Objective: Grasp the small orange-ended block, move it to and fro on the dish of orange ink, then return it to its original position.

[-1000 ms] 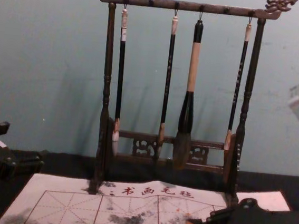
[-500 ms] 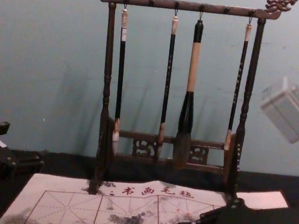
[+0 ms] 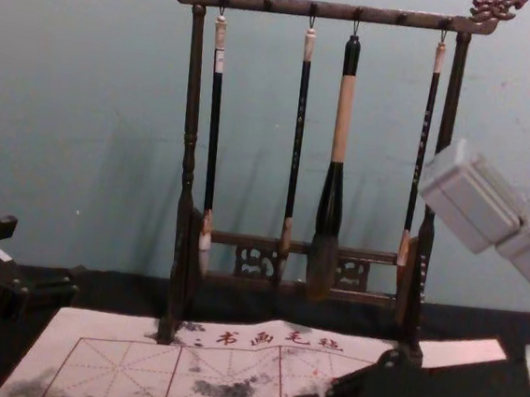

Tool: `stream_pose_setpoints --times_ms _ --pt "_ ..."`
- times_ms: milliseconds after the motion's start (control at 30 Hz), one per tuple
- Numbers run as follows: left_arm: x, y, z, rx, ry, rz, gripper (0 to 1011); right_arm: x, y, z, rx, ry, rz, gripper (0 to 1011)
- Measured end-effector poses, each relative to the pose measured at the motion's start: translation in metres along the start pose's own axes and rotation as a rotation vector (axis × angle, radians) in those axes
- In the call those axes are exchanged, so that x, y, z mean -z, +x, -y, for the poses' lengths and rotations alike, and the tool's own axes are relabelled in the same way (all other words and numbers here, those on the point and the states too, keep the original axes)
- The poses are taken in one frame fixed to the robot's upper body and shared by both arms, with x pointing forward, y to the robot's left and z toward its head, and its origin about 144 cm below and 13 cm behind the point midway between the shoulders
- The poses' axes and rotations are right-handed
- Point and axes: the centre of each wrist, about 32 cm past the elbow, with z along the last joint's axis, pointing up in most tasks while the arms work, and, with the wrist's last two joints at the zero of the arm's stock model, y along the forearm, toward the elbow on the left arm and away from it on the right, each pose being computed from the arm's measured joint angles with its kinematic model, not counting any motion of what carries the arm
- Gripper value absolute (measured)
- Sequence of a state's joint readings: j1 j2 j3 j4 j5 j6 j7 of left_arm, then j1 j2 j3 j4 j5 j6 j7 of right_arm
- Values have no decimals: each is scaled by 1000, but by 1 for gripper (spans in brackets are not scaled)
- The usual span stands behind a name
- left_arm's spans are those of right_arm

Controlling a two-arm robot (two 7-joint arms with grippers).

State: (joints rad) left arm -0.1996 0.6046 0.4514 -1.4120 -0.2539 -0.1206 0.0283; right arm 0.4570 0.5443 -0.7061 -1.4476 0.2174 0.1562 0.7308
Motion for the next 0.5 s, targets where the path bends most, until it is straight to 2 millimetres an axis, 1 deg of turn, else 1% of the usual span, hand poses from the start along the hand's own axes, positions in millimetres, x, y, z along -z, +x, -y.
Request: stream_pose_setpoints --times_ms 233,500 --pt "0 0 0 0 0 0 1001 0 5 -2 24 -9 -10 107" --pt "0 0 0 0 0 0 1001 2 10 2 56 -16 -22 107"
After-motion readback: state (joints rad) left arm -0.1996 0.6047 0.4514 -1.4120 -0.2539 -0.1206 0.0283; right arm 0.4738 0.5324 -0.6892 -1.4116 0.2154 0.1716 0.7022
